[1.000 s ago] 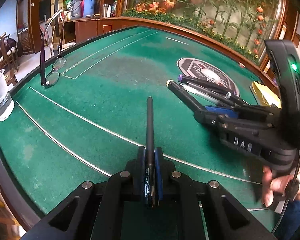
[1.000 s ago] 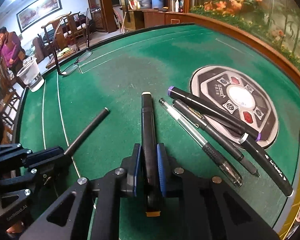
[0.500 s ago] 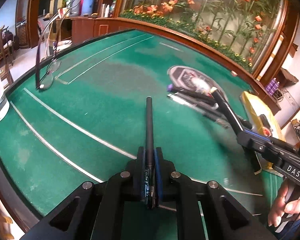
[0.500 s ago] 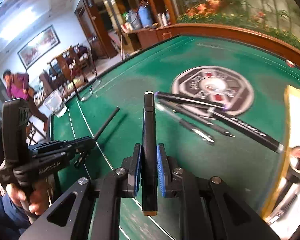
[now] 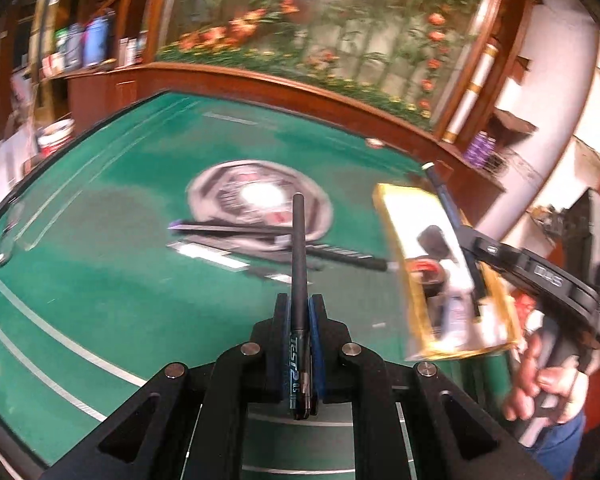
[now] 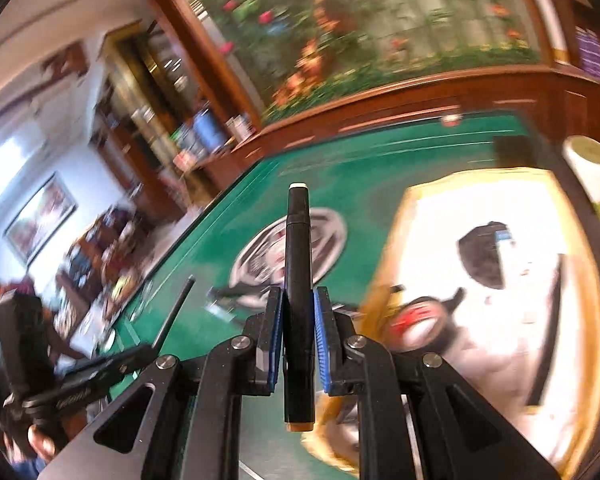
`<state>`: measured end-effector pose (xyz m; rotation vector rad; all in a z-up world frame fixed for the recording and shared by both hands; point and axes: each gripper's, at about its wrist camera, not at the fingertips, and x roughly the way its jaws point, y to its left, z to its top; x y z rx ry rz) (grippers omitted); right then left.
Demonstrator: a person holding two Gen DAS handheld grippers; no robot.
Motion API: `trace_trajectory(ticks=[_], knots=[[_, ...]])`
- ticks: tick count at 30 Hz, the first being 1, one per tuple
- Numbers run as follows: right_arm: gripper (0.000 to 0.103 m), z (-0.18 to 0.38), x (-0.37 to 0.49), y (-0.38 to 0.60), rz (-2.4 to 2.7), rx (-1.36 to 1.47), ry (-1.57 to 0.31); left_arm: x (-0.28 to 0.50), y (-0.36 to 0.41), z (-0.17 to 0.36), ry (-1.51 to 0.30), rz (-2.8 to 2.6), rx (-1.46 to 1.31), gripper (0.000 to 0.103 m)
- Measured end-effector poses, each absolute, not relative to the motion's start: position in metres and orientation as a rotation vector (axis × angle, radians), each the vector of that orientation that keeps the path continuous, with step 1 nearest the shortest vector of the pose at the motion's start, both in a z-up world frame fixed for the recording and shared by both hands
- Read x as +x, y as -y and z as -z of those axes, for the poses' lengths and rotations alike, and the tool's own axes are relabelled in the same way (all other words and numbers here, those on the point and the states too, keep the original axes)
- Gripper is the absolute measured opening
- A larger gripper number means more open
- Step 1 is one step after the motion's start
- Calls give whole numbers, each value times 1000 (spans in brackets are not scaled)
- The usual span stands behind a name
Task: Organize rigid objects
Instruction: 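Carry the black pen and black marker over the tray with both tools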
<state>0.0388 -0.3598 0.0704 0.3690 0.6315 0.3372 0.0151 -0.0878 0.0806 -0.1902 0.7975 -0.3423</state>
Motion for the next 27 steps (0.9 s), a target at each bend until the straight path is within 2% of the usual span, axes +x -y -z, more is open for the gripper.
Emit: trace_trajectory(ticks=[10,27], knots=[[14,-62,45,424,-149,504,-622,26,184,-98,-811,498,-143,9],[14,-54,43,437,-69,504,-645,31,258,-64,-809,531,-21,8]])
